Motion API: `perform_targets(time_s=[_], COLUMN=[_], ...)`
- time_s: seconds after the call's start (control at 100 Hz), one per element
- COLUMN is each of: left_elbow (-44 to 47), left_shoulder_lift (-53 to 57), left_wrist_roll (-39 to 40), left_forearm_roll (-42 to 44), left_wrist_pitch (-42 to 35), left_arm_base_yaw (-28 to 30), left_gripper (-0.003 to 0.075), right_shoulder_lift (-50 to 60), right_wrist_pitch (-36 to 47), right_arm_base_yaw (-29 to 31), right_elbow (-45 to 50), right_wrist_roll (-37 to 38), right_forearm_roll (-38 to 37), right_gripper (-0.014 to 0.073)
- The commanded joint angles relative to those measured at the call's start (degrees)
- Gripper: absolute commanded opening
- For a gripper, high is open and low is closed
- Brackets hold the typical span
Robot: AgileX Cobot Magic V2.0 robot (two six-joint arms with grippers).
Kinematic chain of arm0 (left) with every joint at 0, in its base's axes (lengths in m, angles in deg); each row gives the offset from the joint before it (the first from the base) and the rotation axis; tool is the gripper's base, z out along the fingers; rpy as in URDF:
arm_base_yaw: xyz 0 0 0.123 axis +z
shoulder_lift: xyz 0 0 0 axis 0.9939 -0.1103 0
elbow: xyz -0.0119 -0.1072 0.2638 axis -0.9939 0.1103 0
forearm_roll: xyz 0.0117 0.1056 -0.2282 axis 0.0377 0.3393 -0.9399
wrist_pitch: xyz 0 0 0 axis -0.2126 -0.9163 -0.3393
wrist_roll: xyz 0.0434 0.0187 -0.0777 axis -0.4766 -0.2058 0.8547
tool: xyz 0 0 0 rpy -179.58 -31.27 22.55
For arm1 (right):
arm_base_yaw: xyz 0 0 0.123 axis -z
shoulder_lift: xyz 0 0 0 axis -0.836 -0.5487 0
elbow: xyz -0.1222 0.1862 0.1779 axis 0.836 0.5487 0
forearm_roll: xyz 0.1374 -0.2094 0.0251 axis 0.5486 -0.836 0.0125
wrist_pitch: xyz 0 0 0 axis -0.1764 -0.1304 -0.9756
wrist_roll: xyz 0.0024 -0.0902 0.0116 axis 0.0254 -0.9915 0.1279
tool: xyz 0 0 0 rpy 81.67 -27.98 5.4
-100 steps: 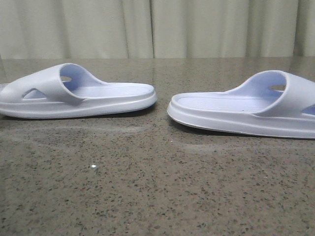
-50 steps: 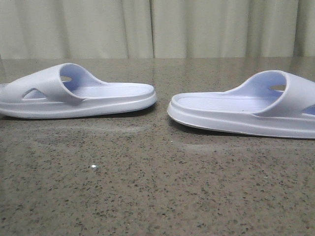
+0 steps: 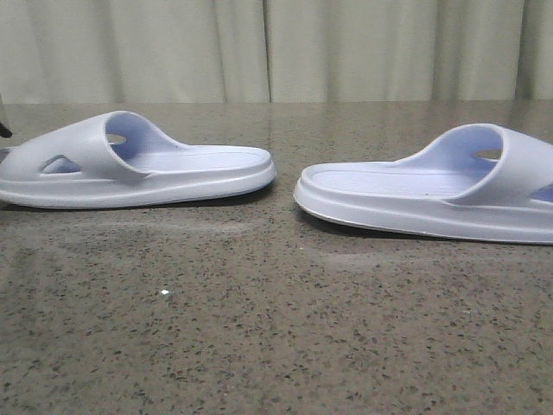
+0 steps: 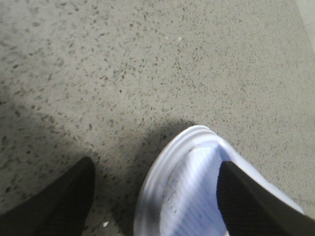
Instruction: Insert blue slippers together front up
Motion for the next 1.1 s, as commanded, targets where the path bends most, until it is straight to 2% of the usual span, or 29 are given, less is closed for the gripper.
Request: perform_targets(time_s=[0.0, 0.32, 0.69, 1.09], left_elbow=[-2.77, -4.42, -4.42, -4.42], left_shoulder_lift=[-0.42, -3.87, -4.12, -4.12], left_wrist_roll=[-0.45, -1.75, -10.63, -10.63], left_forearm_roll=[-0.86, -2.16, -8.36, -9.1], left_wrist_pitch=[0.22, 5.28, 11.0, 13.4], left_arm_base_yaw=[0.08, 0.08, 0.08, 0.08], left_gripper=[0.0466, 0.0466, 0.0459, 0.026], right_shoulder_lift=[-1.0, -1.0, -1.0, -1.0], right_wrist_pitch=[4.85, 4.85, 4.85, 4.85], right_arm_base_yaw=[0.34, 0.34, 0.34, 0.34], right_elbow=[-2.07, -2.07, -2.07, -2.07], right_wrist_roll=[-0.49, -0.49, -0.49, -0.49], right_forearm_roll=[0.14, 0.14, 0.22, 0.26], right_gripper=[0.0477, 0.0477, 0.0477, 0.0477])
